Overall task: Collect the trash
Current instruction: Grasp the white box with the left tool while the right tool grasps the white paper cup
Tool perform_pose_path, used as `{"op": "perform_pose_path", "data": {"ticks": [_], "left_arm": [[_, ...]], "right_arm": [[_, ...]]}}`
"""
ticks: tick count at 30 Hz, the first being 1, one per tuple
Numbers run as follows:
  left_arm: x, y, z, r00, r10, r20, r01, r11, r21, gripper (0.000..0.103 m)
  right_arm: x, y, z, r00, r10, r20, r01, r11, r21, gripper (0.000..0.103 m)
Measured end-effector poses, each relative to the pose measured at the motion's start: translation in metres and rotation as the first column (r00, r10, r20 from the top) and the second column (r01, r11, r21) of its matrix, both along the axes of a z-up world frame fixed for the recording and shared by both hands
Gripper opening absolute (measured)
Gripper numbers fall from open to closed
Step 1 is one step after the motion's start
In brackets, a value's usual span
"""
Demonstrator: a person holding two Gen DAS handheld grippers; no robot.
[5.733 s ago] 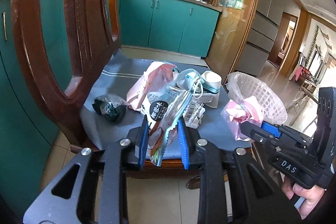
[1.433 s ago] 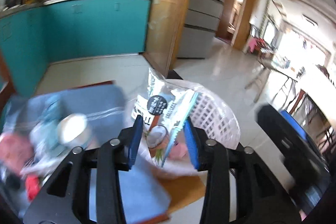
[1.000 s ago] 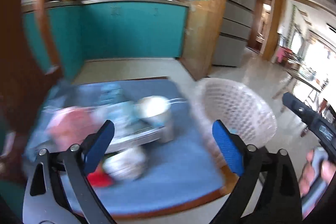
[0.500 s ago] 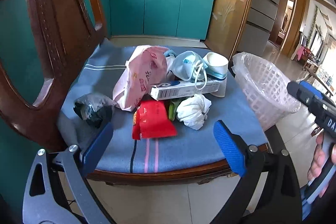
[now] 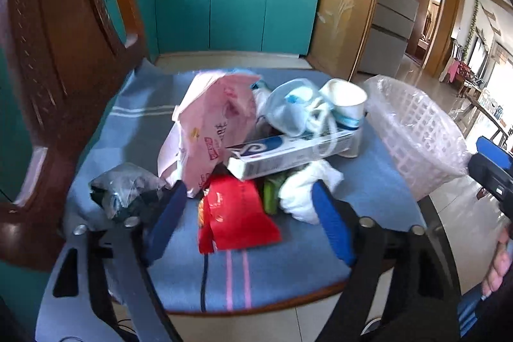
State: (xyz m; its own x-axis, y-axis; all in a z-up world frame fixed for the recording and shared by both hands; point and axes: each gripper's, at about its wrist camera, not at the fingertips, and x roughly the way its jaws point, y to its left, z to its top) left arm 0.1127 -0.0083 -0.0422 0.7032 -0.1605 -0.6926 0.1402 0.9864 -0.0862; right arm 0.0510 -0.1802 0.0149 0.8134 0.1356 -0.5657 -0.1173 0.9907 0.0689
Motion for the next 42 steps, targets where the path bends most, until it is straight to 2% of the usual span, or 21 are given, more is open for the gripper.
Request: {"op": "perform_pose_path", "data": {"ticks": [5, 12, 15, 23, 27, 33, 34, 36, 40, 42], "left_arm": [[0.023, 0.006, -0.014, 0.999, -0.016, -0.043, 0.014, 0.999, -0.050, 0.071], [0.035, 0.002, -0.019, 0.998, -0.055, -0.030, 0.053, 0.996, -0.066, 0.052], [0.033, -0.003, -0.019, 0.996, -0.083, -0.026, 0.082, 0.995, -0.055, 0.044], [0.028, -0.006, -0.016, 0.993, -0.116, 0.009, 0.117, 0.992, -0.048, 0.037], [0.024, -0.009, -0.014, 0.991, -0.133, 0.028, 0.134, 0.991, -0.020, 0.032], [0.018, -0.012, -0.008, 0.988, -0.145, 0.052, 0.144, 0.989, 0.018, 0.031], [0.017, -0.012, -0.005, 0.988, -0.143, 0.064, 0.142, 0.990, 0.022, 0.033], [0.015, -0.010, -0.002, 0.987, -0.140, 0.078, 0.139, 0.990, 0.017, 0.047], [0.015, -0.012, 0.000, 0.985, -0.158, 0.076, 0.158, 0.987, 0.006, 0.045], [0.016, -0.013, -0.002, 0.984, -0.166, 0.064, 0.166, 0.986, -0.003, 0.036]], "right_arm": [[0.002, -0.003, -0.002, 1.000, 0.000, -0.008, 0.000, 1.000, 0.002, 0.088], [0.002, -0.006, -0.003, 1.000, -0.002, -0.009, 0.002, 1.000, 0.003, 0.088], [0.002, -0.007, -0.004, 1.000, -0.004, -0.011, 0.004, 1.000, 0.000, 0.088], [0.003, -0.006, -0.003, 1.000, -0.001, -0.012, 0.001, 1.000, -0.004, 0.088], [0.003, -0.005, -0.004, 1.000, 0.004, -0.015, -0.004, 1.000, -0.009, 0.088], [0.003, -0.004, -0.005, 1.000, 0.006, -0.018, -0.006, 1.000, -0.012, 0.088], [0.003, -0.004, -0.005, 1.000, 0.006, -0.017, -0.007, 1.000, -0.011, 0.088], [0.003, -0.004, -0.005, 1.000, 0.007, -0.017, -0.007, 1.000, -0.012, 0.088], [0.003, -0.005, -0.007, 1.000, 0.007, -0.017, -0.007, 1.000, -0.012, 0.088], [0.002, -0.005, -0.007, 1.000, 0.005, -0.017, -0.005, 1.000, -0.015, 0.088]]}}
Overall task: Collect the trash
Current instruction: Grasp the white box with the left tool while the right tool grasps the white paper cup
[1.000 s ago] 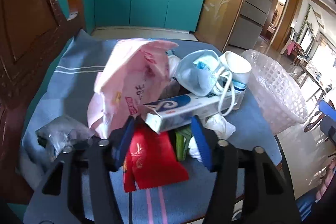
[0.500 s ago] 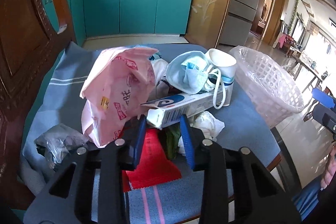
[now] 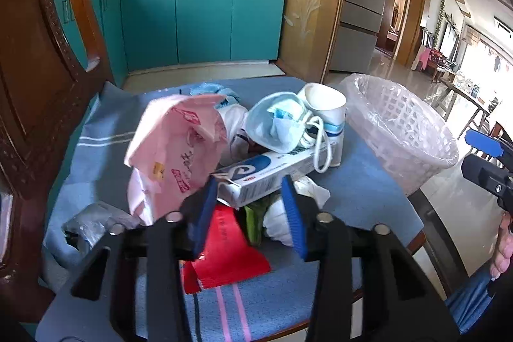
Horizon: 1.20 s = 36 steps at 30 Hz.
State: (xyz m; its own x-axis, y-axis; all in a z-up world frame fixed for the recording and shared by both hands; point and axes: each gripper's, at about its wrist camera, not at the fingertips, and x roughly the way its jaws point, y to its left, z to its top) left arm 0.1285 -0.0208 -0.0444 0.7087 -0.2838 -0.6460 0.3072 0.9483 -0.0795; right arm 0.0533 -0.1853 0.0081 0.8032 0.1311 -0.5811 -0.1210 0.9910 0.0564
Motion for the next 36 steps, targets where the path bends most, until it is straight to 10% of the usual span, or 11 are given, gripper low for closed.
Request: {"op": "perform_pose_path", "data": {"ticks": [25, 36], "left_arm": [[-0.023, -0.005, 0.020, 1.000, -0.019, 0.020, 0.019, 1.000, 0.008, 0.004], [-0.091, 0.031, 0.105, 0.979, 0.096, 0.179, -0.082, 0.993, -0.087, 0.002]], "right_arm": [[0.000, -0.004, -0.001, 1.000, -0.006, -0.003, 0.006, 1.000, -0.002, 0.088], [0.011, -0.001, -0.003, 1.000, 0.005, 0.009, -0.005, 1.000, -0.030, 0.088]]}}
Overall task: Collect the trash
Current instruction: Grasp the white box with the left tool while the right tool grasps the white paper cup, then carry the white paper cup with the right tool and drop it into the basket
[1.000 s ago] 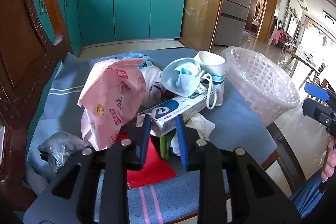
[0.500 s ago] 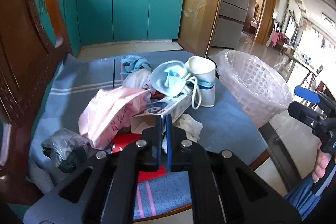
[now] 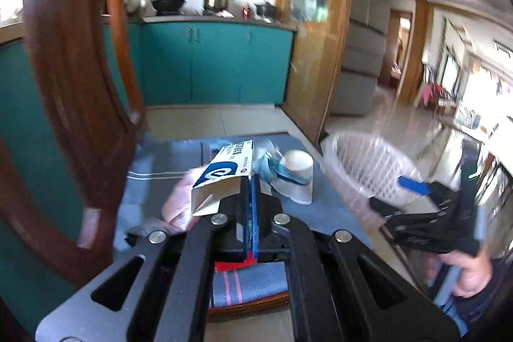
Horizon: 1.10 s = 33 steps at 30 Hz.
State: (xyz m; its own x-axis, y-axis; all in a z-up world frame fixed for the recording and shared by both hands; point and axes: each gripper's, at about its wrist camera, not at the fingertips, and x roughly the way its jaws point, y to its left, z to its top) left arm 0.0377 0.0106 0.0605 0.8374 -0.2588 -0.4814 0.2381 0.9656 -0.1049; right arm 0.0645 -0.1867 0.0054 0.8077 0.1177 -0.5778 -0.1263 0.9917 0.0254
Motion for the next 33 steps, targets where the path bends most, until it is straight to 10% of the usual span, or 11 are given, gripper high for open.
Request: {"op": "perform_pose_path", "data": {"ticks": [15, 18, 33], "left_arm": [[-0.006, 0.020, -0.016, 0.995, 0.101, 0.001, -0.101, 0.995, -0.021, 0.002], [-0.011, 0.023, -0.013, 0.995, 0.095, 0.006, -0.095, 0.995, -0.019, 0.002], [-0.013, 0.016, -0.010, 0.996, 0.091, 0.002, -0.091, 0.996, -0.014, 0.002]], "right_arm": [[0.125, 0.058, -0.060, 0.985, 0.100, -0.144, -0.114, 0.989, -0.090, 0.086], [0.135, 0.057, -0.065, 0.972, 0.140, -0.190, -0.145, 0.989, -0.013, 0.041], [-0.010, 0.038, 0.024, 0.994, 0.113, 0.013, -0.113, 0.991, 0.066, 0.030]]}}
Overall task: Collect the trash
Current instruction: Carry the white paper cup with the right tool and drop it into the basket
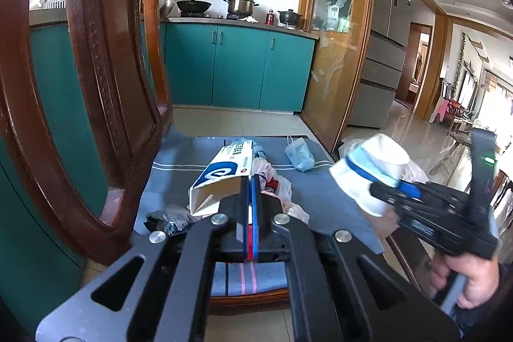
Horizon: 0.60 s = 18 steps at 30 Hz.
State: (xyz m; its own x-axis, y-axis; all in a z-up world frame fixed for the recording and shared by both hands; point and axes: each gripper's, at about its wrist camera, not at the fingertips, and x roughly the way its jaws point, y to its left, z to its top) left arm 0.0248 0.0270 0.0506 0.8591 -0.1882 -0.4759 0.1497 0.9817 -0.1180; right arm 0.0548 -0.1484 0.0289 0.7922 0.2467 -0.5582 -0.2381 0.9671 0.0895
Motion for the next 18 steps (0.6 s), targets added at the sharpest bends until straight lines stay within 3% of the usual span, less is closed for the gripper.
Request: {"op": "perform_pose_path", "data": {"ticks": [6, 18], "left_arm": [[0.009, -0.005, -0.009, 0.999, 0.006, -0.036, -0.006, 1.000, 0.006, 0.002], [0.016, -0.014, -0.019, 0.998, 0.011, -0.054, -0.010, 1.000, 0.023, 0.002]], "right_arm": [[-0.030, -0.015, 0.001, 1.000, -0.017, 0.015, 0.017, 0.999, 0.031, 0.030], [-0.028, -0.020, -0.007, 1.000, -0.003, -0.005, 0.003, 0.999, 0.040, 0.030]]}}
